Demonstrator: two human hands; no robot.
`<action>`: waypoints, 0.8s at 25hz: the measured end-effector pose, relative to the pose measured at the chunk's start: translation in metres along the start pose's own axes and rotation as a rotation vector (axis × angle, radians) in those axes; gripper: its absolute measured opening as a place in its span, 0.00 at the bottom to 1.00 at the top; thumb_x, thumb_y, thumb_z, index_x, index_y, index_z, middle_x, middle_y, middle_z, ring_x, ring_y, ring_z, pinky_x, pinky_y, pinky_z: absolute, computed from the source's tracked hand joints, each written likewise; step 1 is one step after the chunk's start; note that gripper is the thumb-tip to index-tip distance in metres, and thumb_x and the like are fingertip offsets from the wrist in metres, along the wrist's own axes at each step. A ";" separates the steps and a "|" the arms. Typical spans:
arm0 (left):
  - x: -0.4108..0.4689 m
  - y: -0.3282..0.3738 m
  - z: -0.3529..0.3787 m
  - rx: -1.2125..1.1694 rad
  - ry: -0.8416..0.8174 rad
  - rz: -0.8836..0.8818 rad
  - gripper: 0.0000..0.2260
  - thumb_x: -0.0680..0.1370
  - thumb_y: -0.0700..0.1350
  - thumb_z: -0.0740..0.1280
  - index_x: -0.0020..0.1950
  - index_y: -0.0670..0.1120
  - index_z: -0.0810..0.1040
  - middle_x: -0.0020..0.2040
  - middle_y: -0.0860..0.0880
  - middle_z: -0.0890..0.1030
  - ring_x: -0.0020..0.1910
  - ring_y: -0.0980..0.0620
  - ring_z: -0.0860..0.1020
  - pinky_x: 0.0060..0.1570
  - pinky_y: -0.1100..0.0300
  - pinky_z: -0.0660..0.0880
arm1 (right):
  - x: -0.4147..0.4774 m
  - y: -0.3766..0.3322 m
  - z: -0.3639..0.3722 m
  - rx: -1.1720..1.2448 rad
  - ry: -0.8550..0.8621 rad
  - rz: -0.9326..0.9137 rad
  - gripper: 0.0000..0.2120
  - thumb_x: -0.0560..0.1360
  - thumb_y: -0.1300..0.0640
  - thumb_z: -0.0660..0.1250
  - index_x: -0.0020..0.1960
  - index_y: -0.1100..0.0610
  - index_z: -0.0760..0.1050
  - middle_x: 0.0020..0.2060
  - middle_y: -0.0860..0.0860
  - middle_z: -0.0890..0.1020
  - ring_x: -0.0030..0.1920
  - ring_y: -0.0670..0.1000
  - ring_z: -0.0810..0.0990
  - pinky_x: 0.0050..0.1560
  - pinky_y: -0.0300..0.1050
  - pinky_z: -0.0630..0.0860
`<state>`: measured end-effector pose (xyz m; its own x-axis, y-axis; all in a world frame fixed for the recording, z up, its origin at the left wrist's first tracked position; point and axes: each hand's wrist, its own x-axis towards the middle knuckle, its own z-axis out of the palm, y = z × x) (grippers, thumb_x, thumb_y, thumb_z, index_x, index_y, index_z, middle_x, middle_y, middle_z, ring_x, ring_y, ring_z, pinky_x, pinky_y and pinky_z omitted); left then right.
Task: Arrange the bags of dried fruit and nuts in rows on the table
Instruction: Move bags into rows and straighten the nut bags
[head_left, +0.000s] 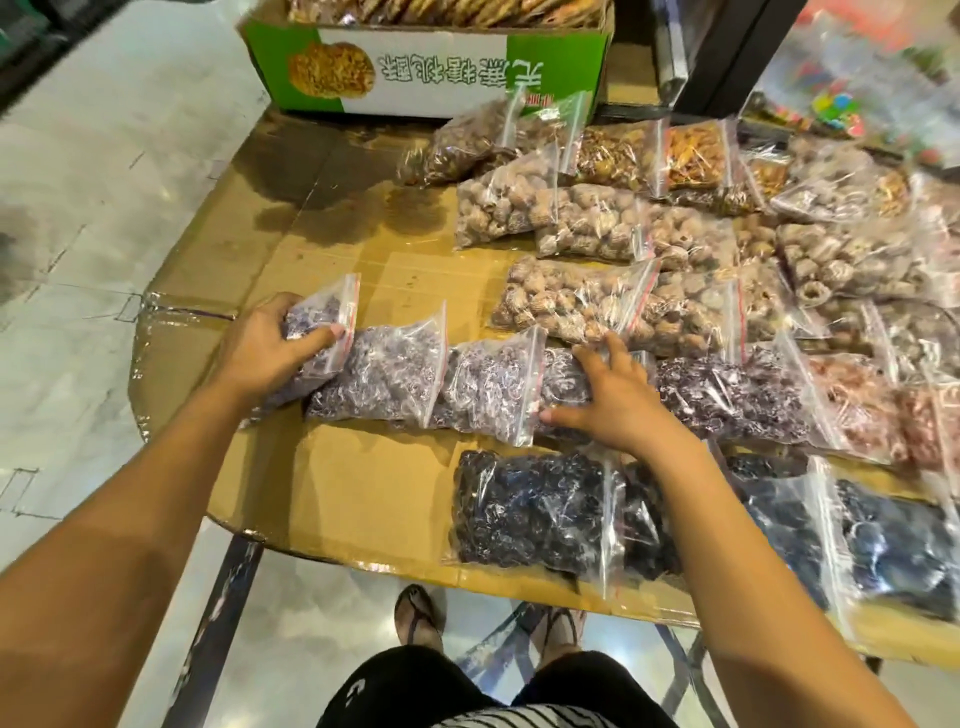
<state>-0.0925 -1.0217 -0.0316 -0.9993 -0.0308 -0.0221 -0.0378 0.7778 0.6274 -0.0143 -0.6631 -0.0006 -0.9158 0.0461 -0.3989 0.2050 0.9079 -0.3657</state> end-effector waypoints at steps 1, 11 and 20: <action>0.001 0.007 0.000 -0.039 -0.031 -0.007 0.30 0.68 0.69 0.66 0.59 0.49 0.76 0.53 0.44 0.81 0.49 0.44 0.79 0.47 0.50 0.76 | -0.002 0.005 -0.007 0.018 0.008 -0.041 0.41 0.69 0.39 0.69 0.75 0.50 0.57 0.78 0.52 0.47 0.76 0.58 0.51 0.73 0.58 0.52; 0.011 0.316 0.144 -0.094 -0.064 0.509 0.32 0.74 0.63 0.65 0.73 0.47 0.66 0.69 0.46 0.71 0.68 0.49 0.68 0.65 0.55 0.64 | -0.012 0.200 -0.138 0.270 0.403 0.025 0.31 0.71 0.42 0.69 0.68 0.54 0.66 0.64 0.57 0.72 0.64 0.59 0.72 0.62 0.54 0.71; 0.064 0.465 0.282 -0.015 -0.254 0.326 0.40 0.72 0.69 0.62 0.77 0.49 0.57 0.76 0.42 0.62 0.74 0.42 0.62 0.71 0.45 0.61 | 0.044 0.350 -0.230 0.674 0.437 0.372 0.41 0.69 0.41 0.72 0.72 0.61 0.60 0.67 0.60 0.72 0.65 0.60 0.73 0.61 0.54 0.72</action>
<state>-0.1746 -0.4846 0.0390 -0.9278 0.3730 -0.0104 0.2790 0.7118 0.6446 -0.0625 -0.2472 0.0469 -0.7709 0.5701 -0.2840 0.5496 0.3700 -0.7491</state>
